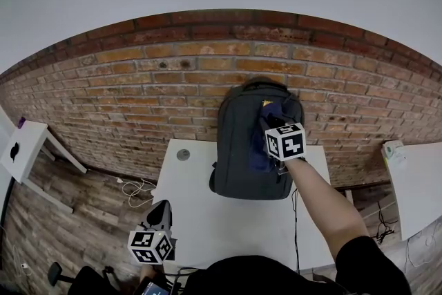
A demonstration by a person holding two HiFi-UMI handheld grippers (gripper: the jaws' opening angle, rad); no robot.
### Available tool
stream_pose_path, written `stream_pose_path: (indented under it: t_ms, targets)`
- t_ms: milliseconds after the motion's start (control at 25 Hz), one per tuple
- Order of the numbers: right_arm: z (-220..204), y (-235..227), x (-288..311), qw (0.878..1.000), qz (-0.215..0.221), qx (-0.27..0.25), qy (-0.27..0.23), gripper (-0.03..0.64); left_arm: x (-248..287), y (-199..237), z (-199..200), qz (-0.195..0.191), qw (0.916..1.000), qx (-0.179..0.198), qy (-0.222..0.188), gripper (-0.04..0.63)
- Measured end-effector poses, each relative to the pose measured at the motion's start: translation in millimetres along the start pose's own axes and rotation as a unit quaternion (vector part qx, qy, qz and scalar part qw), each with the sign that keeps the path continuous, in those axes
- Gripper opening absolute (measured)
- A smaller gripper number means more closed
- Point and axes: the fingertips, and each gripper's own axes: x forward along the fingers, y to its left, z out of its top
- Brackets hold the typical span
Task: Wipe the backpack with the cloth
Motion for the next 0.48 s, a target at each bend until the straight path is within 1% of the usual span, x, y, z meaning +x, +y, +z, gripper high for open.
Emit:
stream_pose_path:
  t_ms: [280, 360, 480]
  targets:
    - [-35, 29, -13, 0.999, 0.003, -0.051, 0.003, 0.035, 0, 2, -5, 0.003, 1.0000, -0.006, 0.005, -0.003]
    - [-45, 35, -17, 0.999, 0.005, -0.053, 0.003, 0.035, 0, 3, -4, 0.005, 1.0000, -0.007, 0.005, -0.003]
    - [-61, 40, -24, 0.999, 0.006, -0.037, 0.002, 0.035, 0, 2, -4, 0.005, 1.0000, -0.007, 0.004, -0.003]
